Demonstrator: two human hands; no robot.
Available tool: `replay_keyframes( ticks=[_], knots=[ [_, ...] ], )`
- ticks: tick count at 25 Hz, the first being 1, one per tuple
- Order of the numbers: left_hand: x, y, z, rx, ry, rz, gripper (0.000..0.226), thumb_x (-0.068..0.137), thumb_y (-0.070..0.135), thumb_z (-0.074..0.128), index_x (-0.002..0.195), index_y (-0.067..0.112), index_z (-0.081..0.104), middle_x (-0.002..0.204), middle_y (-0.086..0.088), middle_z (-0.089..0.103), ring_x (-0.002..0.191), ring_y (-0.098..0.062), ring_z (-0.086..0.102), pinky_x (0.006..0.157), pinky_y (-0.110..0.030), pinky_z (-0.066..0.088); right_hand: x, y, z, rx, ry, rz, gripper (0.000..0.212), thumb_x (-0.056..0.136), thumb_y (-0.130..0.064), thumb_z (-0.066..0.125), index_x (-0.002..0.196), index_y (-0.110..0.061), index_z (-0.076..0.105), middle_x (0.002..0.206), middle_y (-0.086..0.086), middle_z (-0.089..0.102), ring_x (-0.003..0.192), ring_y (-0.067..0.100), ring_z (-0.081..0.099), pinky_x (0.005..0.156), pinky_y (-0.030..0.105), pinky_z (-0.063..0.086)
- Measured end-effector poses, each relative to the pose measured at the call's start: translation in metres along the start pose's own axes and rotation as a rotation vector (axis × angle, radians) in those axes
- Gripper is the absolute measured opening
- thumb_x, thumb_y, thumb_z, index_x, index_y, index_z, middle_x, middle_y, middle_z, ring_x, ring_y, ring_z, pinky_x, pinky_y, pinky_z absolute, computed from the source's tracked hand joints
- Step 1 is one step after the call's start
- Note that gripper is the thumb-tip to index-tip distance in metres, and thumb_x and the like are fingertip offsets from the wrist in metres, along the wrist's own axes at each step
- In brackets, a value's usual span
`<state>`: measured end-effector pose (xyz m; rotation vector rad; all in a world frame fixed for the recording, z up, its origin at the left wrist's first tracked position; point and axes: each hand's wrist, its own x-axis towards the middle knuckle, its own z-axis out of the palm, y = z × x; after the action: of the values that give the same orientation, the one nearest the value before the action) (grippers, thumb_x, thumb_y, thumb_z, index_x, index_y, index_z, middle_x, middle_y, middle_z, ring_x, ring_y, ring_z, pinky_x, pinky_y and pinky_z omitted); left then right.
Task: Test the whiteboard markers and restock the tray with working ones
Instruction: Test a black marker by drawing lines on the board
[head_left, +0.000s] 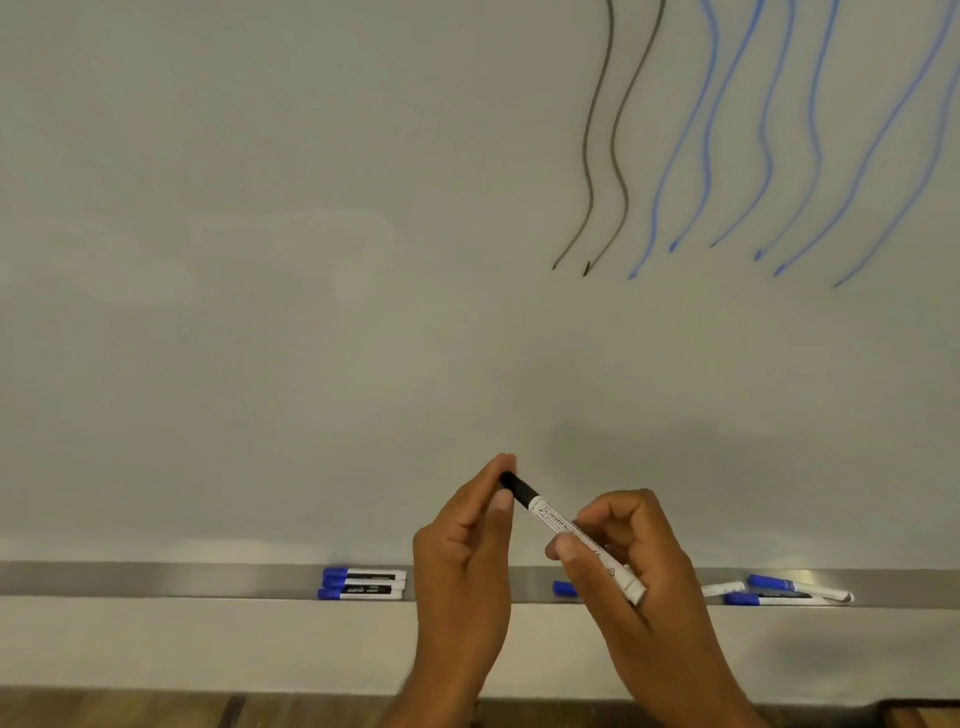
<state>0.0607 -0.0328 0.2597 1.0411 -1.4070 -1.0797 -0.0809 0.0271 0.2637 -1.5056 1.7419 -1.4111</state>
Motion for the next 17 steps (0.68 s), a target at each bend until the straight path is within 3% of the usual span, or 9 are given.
replay_keyframes(
  ticks=[2, 4, 6, 9, 12, 14, 17],
  knots=[
    [-0.004, -0.018, -0.003, 0.330, -0.030, 0.233, 0.035, 0.102, 0.045, 0.052, 0.135, 0.052, 0.055, 0.147, 0.020, 0.060, 0.131, 0.011, 0.056, 0.120, -0.024, 0.038, -0.006, 0.000, 0.010, 0.046, 0.012, -0.017, 0.036, 0.075, -0.075, 0.060, 0.099, -0.047, 0.057, 0.089, -0.016, 0.071, 0.081, 0.012, 0.069, 0.065, 0.019, 0.058],
    [-0.001, -0.040, -0.011, 0.580, -0.105, 0.590, 0.034, 0.112, 0.031, 0.048, 0.144, 0.037, 0.055, 0.155, 0.003, 0.053, 0.147, -0.010, 0.044, 0.126, -0.031, 0.026, -0.006, 0.015, 0.018, 0.113, 0.067, 0.014, 0.028, 0.077, -0.067, 0.063, 0.097, -0.049, 0.063, 0.089, -0.019, 0.071, 0.084, 0.010, 0.069, 0.064, 0.014, 0.055],
    [0.003, -0.059, -0.016, 0.806, -0.175, 0.901, 0.047, 0.095, 0.016, 0.076, 0.139, 0.018, 0.062, 0.146, -0.008, 0.063, 0.140, -0.024, 0.054, 0.124, -0.040, 0.033, 0.003, 0.031, 0.017, 0.136, 0.077, 0.027, 0.023, 0.075, -0.064, 0.063, 0.095, -0.052, 0.065, 0.088, -0.022, 0.071, 0.087, 0.006, 0.069, 0.065, 0.009, 0.053],
    [0.005, -0.085, -0.023, 0.882, -0.254, 0.853, 0.062, 0.065, 0.013, 0.100, 0.122, 0.011, 0.076, 0.123, -0.007, 0.078, 0.114, -0.025, 0.075, 0.108, -0.039, 0.048, -0.004, 0.052, 0.039, 0.079, 0.007, 0.019, 0.024, 0.075, -0.065, 0.063, 0.096, -0.053, 0.065, 0.089, -0.023, 0.071, 0.088, 0.004, 0.068, 0.064, 0.007, 0.051],
    [0.002, -0.123, -0.020, 0.876, -0.321, 0.801, 0.057, 0.068, 0.009, 0.098, 0.120, 0.015, 0.075, 0.117, -0.003, 0.078, 0.108, -0.020, 0.075, 0.105, -0.033, 0.054, -0.002, 0.092, 0.050, 0.011, -0.047, 0.120, 0.030, 0.076, -0.068, 0.063, 0.101, -0.052, 0.060, 0.093, -0.027, 0.069, 0.091, 0.002, 0.067, 0.064, 0.006, 0.051],
    [0.003, -0.150, -0.018, 0.907, -0.363, 0.699, 0.055, 0.064, 0.008, 0.100, 0.113, 0.016, 0.077, 0.111, -0.002, 0.078, 0.100, -0.018, 0.075, 0.093, -0.029, 0.060, -0.003, 0.122, 0.057, -0.095, -0.072, 0.203, 0.031, 0.078, -0.068, 0.061, 0.102, -0.050, 0.057, 0.094, -0.030, 0.066, 0.089, 0.004, 0.068, 0.065, 0.006, 0.050],
    [0.012, -0.187, -0.024, 1.010, -0.442, 0.512, 0.056, 0.057, 0.005, 0.101, 0.107, 0.015, 0.078, 0.103, -0.003, 0.075, 0.087, -0.017, 0.073, 0.075, -0.024, 0.062, -0.005, 0.170, 0.065, -0.252, -0.088, 0.303, 0.029, 0.082, -0.065, 0.054, 0.099, -0.042, 0.055, 0.105, -0.022, 0.065, 0.088, 0.004, 0.064, 0.080, 0.018, 0.052]
  ],
)
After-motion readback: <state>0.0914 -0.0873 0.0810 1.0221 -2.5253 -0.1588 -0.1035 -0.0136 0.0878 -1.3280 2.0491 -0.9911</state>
